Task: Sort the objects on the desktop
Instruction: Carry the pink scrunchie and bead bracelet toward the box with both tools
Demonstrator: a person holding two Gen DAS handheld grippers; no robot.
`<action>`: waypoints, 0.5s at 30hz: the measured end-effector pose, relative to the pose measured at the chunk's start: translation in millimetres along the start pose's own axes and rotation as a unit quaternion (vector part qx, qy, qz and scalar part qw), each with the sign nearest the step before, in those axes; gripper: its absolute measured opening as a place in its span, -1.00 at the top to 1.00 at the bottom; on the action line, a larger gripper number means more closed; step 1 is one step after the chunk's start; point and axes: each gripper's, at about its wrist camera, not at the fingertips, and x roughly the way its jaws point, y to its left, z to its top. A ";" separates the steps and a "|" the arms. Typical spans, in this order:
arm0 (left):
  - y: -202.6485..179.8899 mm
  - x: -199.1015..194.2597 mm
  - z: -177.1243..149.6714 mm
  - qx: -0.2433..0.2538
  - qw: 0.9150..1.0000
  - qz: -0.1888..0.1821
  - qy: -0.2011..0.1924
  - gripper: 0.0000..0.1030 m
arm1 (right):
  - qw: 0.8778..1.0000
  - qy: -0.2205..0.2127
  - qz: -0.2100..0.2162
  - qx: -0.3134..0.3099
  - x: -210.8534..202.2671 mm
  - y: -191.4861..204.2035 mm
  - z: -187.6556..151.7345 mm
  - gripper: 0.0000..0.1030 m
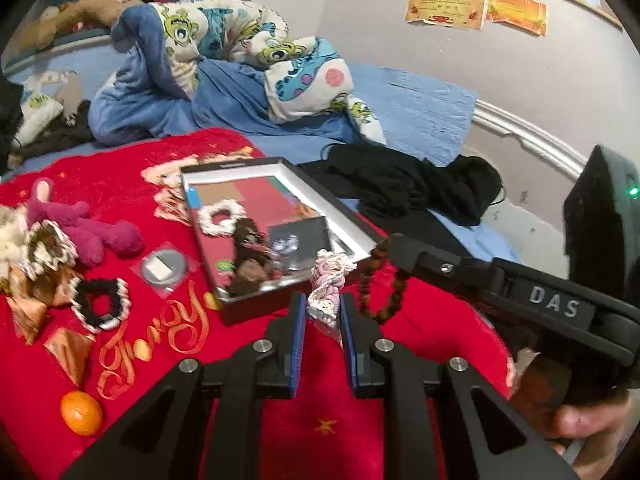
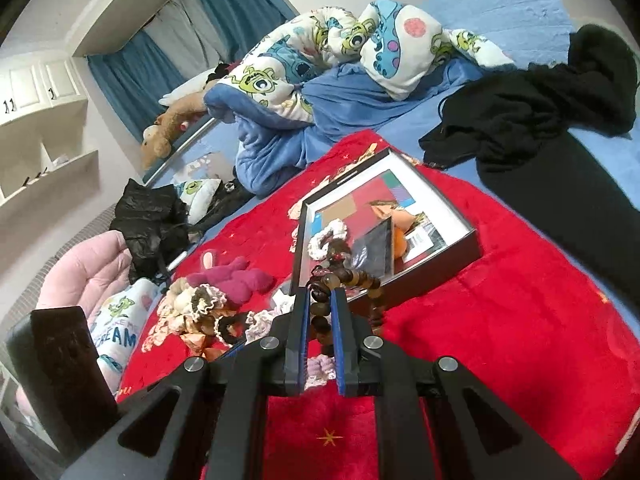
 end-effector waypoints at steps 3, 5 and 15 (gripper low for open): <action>3.7 -0.2 9.5 0.018 1.000 0.020 -0.012 0.65 | 1.000 -0.003 -0.003 -0.015 3.4 3.4 2.7 0.78; 8.3 0.1 14.9 0.012 1.000 0.018 -0.017 0.65 | 1.000 -0.003 -0.005 -0.018 6.3 2.5 5.2 0.78; 10.3 28.9 46.0 0.030 0.998 0.018 -0.043 0.65 | 0.998 -0.040 -0.048 -0.020 21.7 -12.6 41.6 0.78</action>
